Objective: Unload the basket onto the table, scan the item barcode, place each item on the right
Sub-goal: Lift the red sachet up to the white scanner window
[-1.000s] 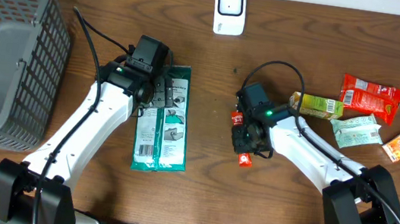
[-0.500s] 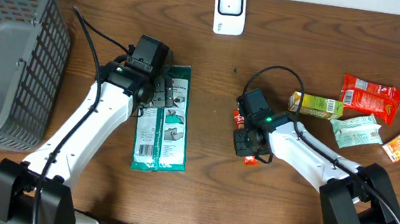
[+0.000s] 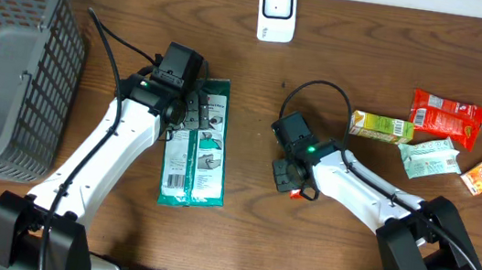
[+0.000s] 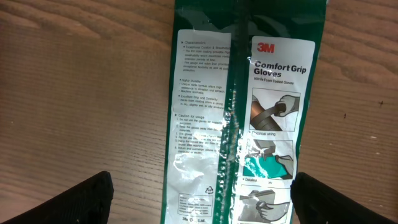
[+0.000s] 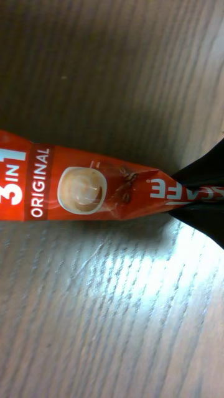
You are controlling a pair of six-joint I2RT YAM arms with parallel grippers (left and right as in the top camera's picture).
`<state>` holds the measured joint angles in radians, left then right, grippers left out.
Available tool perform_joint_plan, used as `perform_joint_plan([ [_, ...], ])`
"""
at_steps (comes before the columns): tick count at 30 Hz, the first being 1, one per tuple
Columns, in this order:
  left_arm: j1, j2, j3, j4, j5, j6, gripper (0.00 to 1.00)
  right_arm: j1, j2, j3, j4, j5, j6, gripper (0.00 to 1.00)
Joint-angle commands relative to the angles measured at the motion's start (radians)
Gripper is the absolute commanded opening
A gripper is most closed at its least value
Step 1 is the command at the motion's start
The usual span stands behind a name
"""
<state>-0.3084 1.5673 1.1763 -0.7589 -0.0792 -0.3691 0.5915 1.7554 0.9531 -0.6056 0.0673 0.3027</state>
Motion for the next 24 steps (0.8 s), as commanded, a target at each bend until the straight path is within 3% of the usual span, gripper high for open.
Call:
perform_joint_plan([
  [1,0.004,0.008,0.005,-0.003,-0.012,-0.002,0.93,0.004,0.016,0.025,-0.039,0.011,-0.005,0.04],
  [13,0.004,0.008,0.005,-0.003,-0.012,-0.002,0.93,-0.051,0.011,0.665,-0.577,-0.032,-0.057,0.01],
  [18,0.004,0.008,0.005,-0.003,-0.012,-0.002,0.93,-0.128,0.100,1.094,-0.807,-0.129,-0.091,0.01],
  [21,0.004,0.008,0.005,-0.003,-0.012,-0.002,0.93,-0.157,0.268,1.485,-0.989,-0.132,-0.103,0.01],
  [24,0.004,0.008,0.005,-0.003,-0.011,-0.002,0.93,-0.168,0.440,1.759,-1.089,-0.133,-0.117,0.01],
])
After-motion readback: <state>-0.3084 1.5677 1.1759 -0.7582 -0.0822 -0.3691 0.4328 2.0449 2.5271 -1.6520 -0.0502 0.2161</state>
